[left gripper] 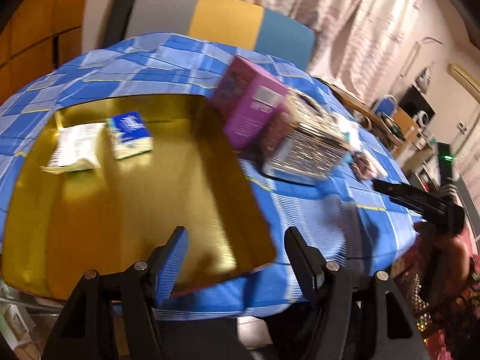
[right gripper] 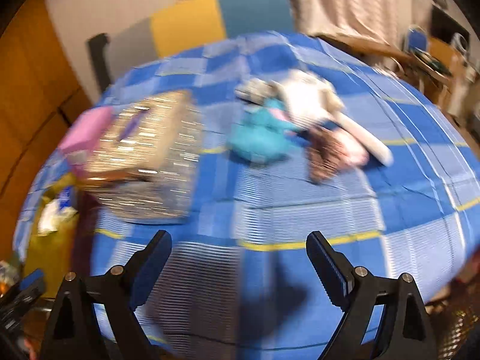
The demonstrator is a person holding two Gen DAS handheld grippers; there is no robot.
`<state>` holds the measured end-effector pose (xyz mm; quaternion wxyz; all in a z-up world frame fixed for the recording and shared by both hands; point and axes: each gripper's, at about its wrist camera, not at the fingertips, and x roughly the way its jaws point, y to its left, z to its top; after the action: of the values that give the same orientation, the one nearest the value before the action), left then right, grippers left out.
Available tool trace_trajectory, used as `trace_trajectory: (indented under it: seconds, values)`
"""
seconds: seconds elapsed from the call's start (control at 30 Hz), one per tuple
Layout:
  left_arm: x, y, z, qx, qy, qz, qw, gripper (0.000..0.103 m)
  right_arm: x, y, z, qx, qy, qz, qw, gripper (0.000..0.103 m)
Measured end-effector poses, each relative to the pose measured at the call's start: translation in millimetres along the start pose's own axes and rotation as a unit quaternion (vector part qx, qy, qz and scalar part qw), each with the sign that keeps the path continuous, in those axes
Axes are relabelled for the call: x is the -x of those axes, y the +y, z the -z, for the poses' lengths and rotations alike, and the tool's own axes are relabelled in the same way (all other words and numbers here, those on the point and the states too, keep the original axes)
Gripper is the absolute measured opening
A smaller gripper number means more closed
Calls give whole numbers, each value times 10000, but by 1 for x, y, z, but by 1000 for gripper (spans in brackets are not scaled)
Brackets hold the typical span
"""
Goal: Organize soft objects
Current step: 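Move both tools to the plush pile and grasp the white long plush with the right tool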
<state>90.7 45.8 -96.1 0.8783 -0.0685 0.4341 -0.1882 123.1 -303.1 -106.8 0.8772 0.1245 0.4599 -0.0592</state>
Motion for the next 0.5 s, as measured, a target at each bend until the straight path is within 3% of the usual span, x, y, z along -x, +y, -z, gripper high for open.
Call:
trace_trajectory:
  seconds: [0.17,0.5]
  values:
    - [-9,-34,0,-336,145,182,9992,67,-14,-55,-12,-265,113,222,9993,91]
    - [-29,-84,-5,-723,457,473,9952,67,-8,-125,-69,-418,-496,534,9965,91]
